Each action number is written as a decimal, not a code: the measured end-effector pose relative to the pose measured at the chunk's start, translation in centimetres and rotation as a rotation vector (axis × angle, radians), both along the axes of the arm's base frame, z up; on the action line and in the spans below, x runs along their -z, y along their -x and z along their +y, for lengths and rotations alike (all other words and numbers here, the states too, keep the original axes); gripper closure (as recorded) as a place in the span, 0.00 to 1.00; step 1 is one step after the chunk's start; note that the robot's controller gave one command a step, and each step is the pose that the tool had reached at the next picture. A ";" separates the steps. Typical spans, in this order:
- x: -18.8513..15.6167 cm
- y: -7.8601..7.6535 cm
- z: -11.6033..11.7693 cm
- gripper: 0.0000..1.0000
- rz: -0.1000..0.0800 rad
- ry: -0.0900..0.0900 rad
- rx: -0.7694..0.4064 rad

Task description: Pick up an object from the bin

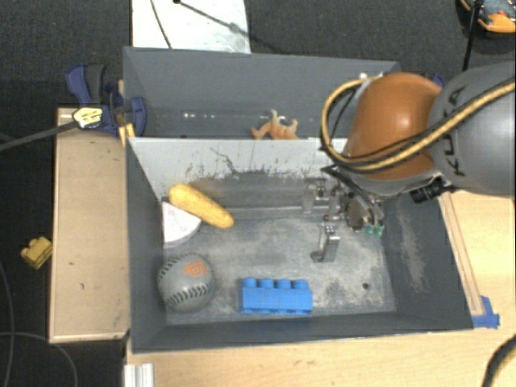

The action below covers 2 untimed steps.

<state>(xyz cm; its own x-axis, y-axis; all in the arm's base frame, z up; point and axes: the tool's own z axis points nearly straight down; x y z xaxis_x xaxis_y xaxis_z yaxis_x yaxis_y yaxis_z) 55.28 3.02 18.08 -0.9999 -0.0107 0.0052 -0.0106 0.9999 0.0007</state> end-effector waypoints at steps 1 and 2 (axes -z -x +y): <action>-0.5 -0.2 0.0 0.00 -0.008 0.000 0.001; -0.6 2.3 4.7 0.00 -0.007 0.001 -0.001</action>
Offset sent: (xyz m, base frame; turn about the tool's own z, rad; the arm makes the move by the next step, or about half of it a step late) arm -0.0317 0.0663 0.0065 -0.0111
